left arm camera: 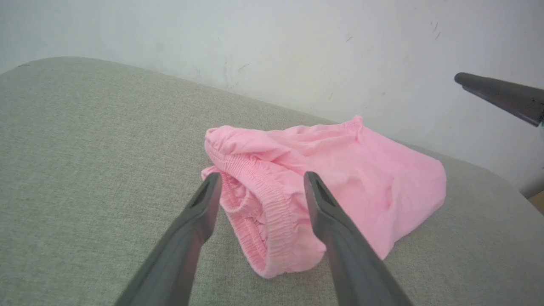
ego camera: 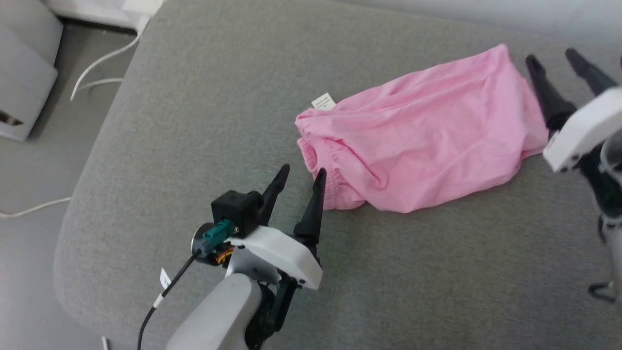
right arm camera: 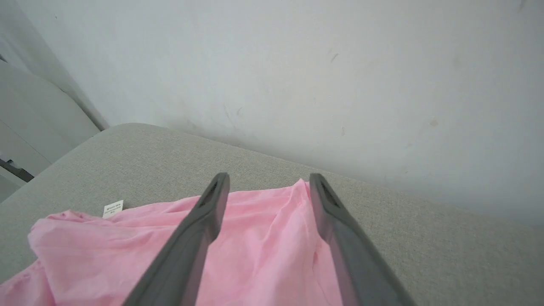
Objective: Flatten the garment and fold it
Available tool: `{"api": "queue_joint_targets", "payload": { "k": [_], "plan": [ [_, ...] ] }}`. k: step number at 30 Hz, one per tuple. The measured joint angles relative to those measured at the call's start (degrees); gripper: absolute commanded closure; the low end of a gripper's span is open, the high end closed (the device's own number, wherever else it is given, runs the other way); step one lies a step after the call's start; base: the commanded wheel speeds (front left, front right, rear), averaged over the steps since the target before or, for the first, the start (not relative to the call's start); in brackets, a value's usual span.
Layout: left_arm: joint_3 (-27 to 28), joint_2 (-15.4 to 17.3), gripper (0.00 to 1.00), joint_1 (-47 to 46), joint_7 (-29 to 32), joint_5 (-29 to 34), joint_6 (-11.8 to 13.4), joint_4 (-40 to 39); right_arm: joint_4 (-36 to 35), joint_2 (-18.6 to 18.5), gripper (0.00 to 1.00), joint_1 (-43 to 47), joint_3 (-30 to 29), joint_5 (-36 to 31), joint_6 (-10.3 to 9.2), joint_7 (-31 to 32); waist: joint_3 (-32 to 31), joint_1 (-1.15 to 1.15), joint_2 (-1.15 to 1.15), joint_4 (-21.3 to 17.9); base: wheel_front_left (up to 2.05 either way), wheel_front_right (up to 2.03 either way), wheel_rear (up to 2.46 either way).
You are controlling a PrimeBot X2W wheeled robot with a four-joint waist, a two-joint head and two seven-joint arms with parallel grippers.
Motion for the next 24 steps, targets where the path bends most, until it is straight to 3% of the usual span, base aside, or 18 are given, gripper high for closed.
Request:
{"api": "queue_joint_targets", "payload": {
  "k": [10,16,21,22,23,24],
  "plan": [
    [-0.82,-0.07,0.00,-0.49,0.09,1.02,0.46,11.60,-11.57,8.91,0.00,15.77,-6.26,-5.34,-0.05,-8.88,-3.12,0.01,0.00,-5.74,0.00,0.00,0.00],
    [-0.30,-0.90,0.00,-2.65,3.60,1.02,4.22,18.79,-13.11,12.66,0.00,19.73,-6.61,-7.03,-0.05,-10.26,-3.41,0.02,0.00,-8.50,0.00,0.00,0.00],
    [-0.46,-1.59,0.04,-3.71,6.86,-0.03,4.39,20.92,-12.36,13.81,0.00,20.23,-6.62,-7.54,-0.05,-9.54,-3.27,0.01,0.00,-9.48,0.00,0.00,0.00],
    [-0.58,-1.64,0.64,-3.93,7.30,-0.19,3.97,21.00,-11.87,13.95,0.00,20.22,-6.69,-7.84,-0.05,-9.12,-3.22,0.02,0.00,-9.46,0.00,0.00,0.00],
    [-0.71,-1.65,1.00,-4.11,7.44,-0.19,3.52,21.00,-11.32,14.11,0.00,20.17,-6.91,-8.18,-0.05,-8.99,-3.19,0.02,0.00,-9.38,0.00,0.00,0.00],
    [-0.83,-1.71,1.00,-4.22,7.58,-0.25,3.11,21.00,-10.66,14.32,0.00,20.01,-7.26,-8.39,-0.05,-8.69,-3.16,0.02,0.00,-9.26,0.00,0.00,0.00]
  ]
}}
